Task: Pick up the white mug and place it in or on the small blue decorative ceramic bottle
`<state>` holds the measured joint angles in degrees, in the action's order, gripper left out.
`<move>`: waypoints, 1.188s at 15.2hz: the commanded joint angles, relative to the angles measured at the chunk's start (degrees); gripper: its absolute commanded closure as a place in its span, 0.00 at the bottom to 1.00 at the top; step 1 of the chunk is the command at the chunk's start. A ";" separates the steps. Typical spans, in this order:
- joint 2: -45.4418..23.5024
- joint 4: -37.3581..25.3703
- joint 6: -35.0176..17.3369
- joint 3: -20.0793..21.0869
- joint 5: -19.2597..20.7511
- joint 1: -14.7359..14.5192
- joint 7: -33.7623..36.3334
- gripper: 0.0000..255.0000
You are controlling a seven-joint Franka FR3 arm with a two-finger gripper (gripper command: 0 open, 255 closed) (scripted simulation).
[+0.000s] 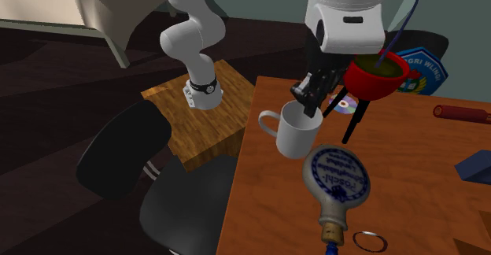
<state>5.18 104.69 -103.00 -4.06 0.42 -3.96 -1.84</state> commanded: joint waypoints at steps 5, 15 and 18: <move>-3.60 -8.81 5.24 0.87 -0.19 -0.77 1.59 1.00; -17.34 -29.53 12.26 3.26 -0.14 -3.55 6.74 1.00; -16.52 -26.03 9.57 3.26 -0.12 -3.56 6.76 1.00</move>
<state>-11.40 77.84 -92.63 -0.79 0.30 -7.54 4.94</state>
